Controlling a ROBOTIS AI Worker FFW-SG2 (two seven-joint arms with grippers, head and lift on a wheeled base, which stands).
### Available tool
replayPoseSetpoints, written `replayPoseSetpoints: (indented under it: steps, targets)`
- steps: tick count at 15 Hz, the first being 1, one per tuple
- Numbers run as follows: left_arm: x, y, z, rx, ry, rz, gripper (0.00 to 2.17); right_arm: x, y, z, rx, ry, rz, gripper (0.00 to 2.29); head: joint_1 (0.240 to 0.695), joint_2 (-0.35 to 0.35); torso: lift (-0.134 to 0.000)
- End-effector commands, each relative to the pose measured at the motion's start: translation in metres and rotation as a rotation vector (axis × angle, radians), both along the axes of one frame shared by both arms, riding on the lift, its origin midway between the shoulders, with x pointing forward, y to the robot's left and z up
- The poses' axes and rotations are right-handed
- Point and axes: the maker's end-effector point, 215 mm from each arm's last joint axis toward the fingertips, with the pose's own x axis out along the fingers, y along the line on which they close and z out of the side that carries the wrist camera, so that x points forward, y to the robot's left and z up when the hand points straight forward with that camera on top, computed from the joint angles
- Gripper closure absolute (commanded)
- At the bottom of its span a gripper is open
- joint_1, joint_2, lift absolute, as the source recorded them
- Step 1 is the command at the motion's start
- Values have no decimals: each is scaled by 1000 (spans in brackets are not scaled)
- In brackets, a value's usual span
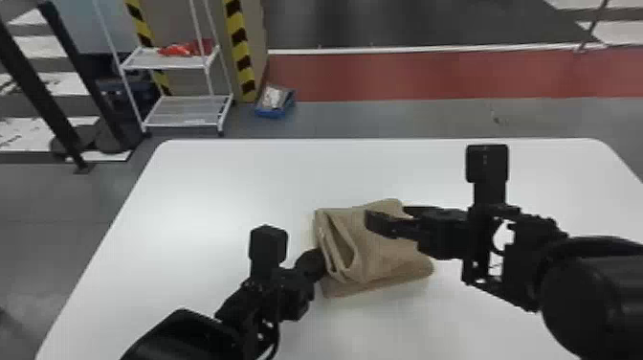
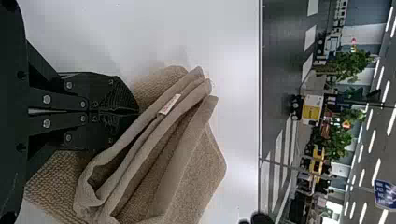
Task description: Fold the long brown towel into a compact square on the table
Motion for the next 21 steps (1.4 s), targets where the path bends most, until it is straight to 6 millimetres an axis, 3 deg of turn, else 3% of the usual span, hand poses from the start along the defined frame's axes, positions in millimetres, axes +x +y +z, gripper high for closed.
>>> replayPoseSetpoints:
  steps: [1, 2, 3, 5, 8, 13, 16, 21]
  targets:
    - [2, 1, 3, -6, -9, 3, 1895, -17, -41, 1, 23, -4, -44, 758, 695, 25, -115]
    - [2, 0, 4, -8, -12, 4, 1895, -30, -53, -5, 56, 15, -42, 1646, 695, 8, -115]
    - [3, 0, 5, -9, -15, 4, 1895, -43, -65, -8, 72, 24, -33, 1953, 695, -5, -115]
    - [3, 0, 3, -8, -10, 6, 1895, -71, -71, -23, 92, 56, -20, 2013, 695, -43, -115]
    - [4, 0, 3, -8, -12, 6, 1895, -86, -71, -47, 85, 79, -12, 2013, 695, -68, -115]
    - [5, 1, 4, -8, -12, 6, 1895, -86, -72, -73, 46, 89, -13, 2013, 695, -73, -115]
    - [4, 0, 6, -10, -15, 6, 1895, -67, -74, -90, 34, 112, -25, 2013, 695, -76, -115]
    - [-6, 0, 27, -20, -41, 0, 1895, -14, -61, -105, 31, 123, -15, 2013, 695, -66, -115]
